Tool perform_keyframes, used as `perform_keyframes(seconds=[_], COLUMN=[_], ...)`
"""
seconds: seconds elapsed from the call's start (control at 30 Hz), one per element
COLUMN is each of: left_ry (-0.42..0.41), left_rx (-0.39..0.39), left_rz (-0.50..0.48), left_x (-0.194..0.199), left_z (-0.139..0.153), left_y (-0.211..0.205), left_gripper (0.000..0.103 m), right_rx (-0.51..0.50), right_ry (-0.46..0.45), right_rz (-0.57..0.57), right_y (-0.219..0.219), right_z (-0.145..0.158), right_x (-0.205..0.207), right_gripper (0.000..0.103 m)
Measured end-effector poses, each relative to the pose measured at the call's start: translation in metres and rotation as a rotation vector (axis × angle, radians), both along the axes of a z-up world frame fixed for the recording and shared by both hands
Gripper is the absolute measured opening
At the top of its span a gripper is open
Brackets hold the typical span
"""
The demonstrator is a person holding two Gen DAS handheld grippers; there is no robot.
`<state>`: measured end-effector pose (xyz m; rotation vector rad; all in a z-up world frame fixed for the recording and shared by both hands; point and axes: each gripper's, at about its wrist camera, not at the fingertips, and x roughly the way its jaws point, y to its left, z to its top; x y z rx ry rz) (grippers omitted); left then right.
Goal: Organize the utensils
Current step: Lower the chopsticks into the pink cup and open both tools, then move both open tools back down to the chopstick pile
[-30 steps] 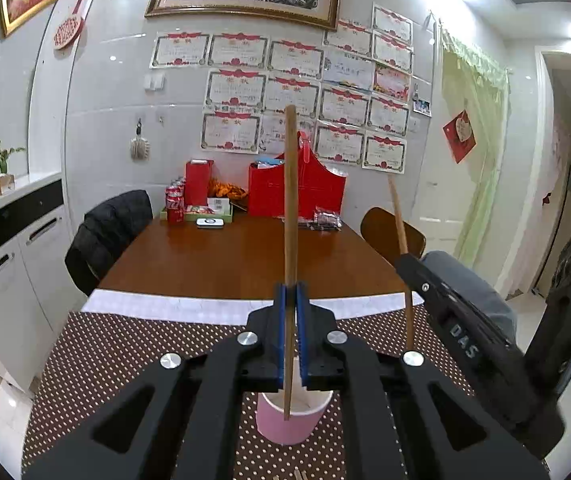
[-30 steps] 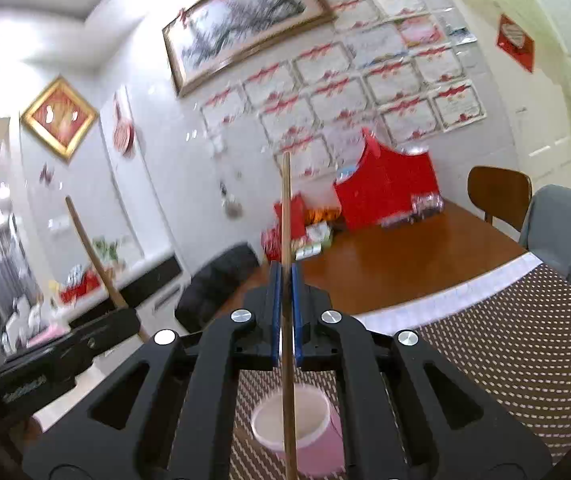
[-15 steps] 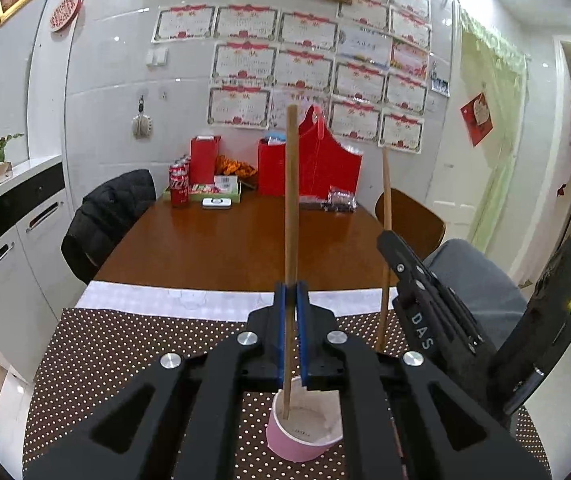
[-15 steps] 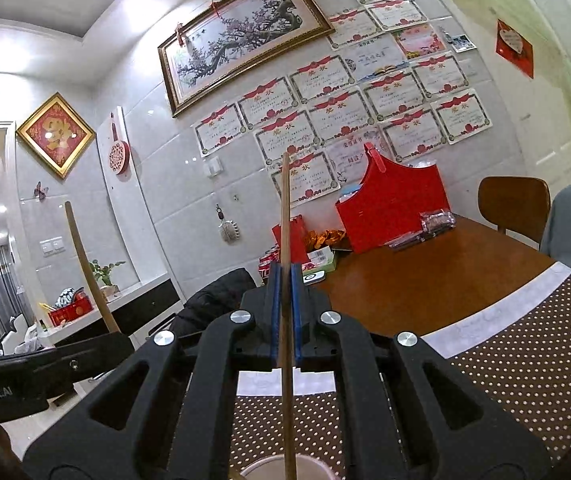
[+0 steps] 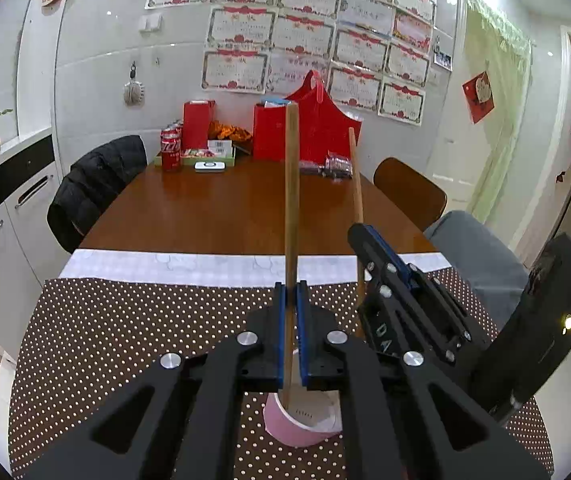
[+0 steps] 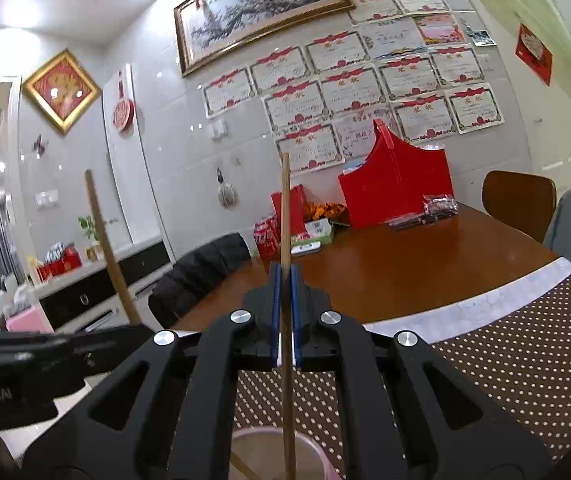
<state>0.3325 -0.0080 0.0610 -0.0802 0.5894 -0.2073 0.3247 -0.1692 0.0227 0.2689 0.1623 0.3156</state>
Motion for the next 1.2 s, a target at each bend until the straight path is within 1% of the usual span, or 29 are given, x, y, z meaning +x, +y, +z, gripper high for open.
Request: perform_keyframes(seconds=[0.23,0.4,0.43,0.47,0.5,0.53,0.57,0.6,0.63,0.67,0.73,0.8,0.9,1.0,1.07,1.2], left_ry=[0.012,-0.012,-0.011,-0.007,-0.002,-0.004,-0.005,-0.006,-0.007,-0.009,-0.013,-0.019,-0.031,-0.042,-0.056,-0.075], left_rx=[0.021,0.071,0.079,0.083,0.085,0.084,0.089,0.095,0.102,0.105,0.107,0.111,0.12,0.119,0.115,0.098], left_rz=[0.002,0.016,0.017,0.02,0.026,0.029,0.031,0.032,0.033,0.033,0.033,0.03,0.028,0.017,0.011,0.006], left_x=[-0.006,-0.015,-0.016,-0.018,-0.019,-0.021,-0.024,-0.026,-0.028,-0.032,-0.039,-0.046,-0.061,-0.075,-0.088,-0.115], left_z=[-0.008,-0.014,-0.015,-0.017,-0.019,-0.019,-0.02,-0.021,-0.021,-0.021,-0.021,-0.021,-0.02,-0.019,-0.018,-0.019], left_y=[-0.002,-0.005,-0.005,-0.005,-0.003,-0.002,-0.002,-0.002,-0.002,-0.001,-0.001,-0.001,-0.002,-0.003,-0.004,-0.004], left_gripper=[0.006,0.007,0.008,0.017,0.022,0.025,0.025,0.025,0.025,0.025,0.025,0.025,0.025,0.026,0.03,0.031], right_rx=[-0.029,-0.038,-0.042,-0.047,-0.058,-0.067,-0.07,-0.07,-0.069,-0.072,-0.091,-0.106,-0.096,-0.087,-0.079,-0.073], right_ry=[0.087,0.12,0.128,0.136,0.152,0.168,0.18,0.184,0.181,0.167,0.148,0.148,0.157,0.161,0.154,0.139], right_rz=[0.035,0.054,0.059,0.061,0.058,0.054,0.051,0.047,0.042,0.035,0.015,0.003,-0.005,-0.012,-0.012,-0.013], right_y=[0.0,-0.005,-0.007,-0.007,-0.009,-0.01,-0.013,-0.015,-0.018,-0.02,-0.022,-0.024,-0.03,-0.035,-0.038,-0.042], right_z=[-0.013,-0.019,-0.019,-0.02,-0.021,-0.022,-0.022,-0.022,-0.022,-0.021,-0.019,-0.016,-0.012,-0.006,-0.003,0.004], right_x=[-0.01,-0.02,-0.022,-0.023,-0.025,-0.027,-0.029,-0.031,-0.035,-0.041,-0.049,-0.057,-0.07,-0.088,-0.101,-0.13], right_gripper=[0.006,0.006,0.006,0.007,0.008,0.013,0.026,0.036,0.062,0.064,0.064,0.064,0.066,0.069,0.076,0.082])
